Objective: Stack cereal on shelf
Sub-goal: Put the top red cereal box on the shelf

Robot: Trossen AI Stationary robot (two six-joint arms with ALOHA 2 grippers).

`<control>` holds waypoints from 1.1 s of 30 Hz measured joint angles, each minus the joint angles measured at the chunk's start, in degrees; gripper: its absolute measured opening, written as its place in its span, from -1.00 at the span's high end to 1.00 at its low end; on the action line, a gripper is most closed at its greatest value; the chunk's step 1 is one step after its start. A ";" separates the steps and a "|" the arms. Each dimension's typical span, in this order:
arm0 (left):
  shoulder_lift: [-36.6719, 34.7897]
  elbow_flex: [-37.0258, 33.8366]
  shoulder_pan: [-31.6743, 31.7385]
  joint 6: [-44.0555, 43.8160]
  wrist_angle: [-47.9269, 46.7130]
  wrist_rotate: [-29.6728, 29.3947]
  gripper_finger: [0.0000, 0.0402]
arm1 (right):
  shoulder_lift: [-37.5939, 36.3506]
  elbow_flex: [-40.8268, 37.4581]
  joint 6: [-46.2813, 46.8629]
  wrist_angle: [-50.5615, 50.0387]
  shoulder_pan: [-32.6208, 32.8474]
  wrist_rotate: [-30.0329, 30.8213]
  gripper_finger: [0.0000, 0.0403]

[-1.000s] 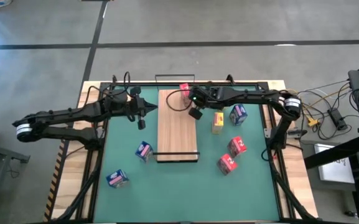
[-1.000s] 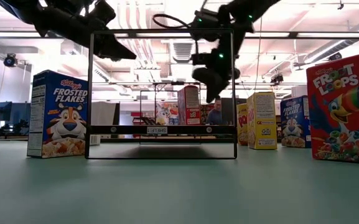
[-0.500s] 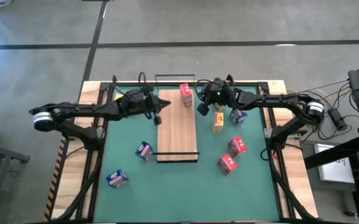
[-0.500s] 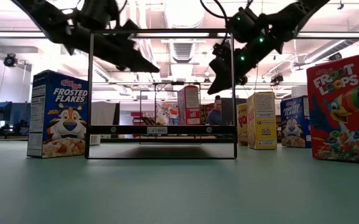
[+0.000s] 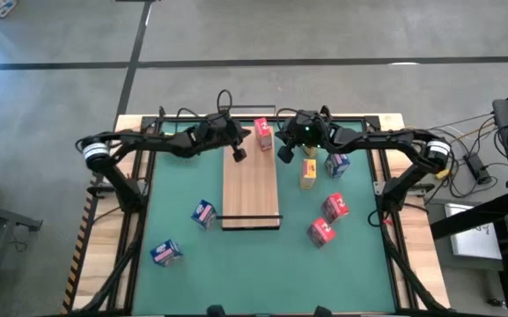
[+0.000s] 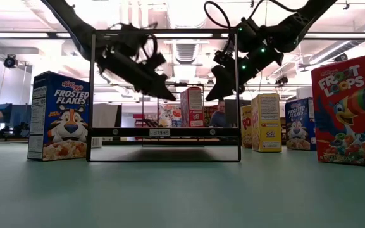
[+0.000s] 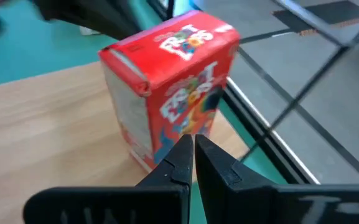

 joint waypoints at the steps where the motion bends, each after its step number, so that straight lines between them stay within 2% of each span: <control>1: 0.97 0.40 0.27 -0.16 -0.08 -0.01 1.00 | 0.28 0.17 -0.03 0.04 0.00 -0.28 0.96; 12: 6.46 5.44 0.96 -0.10 -0.09 0.05 1.00 | 2.70 0.42 0.02 0.94 0.15 -1.76 0.96; 33: 6.48 6.14 1.46 -0.01 0.03 1.17 1.00 | 2.68 0.42 -0.22 1.66 1.49 -3.20 0.96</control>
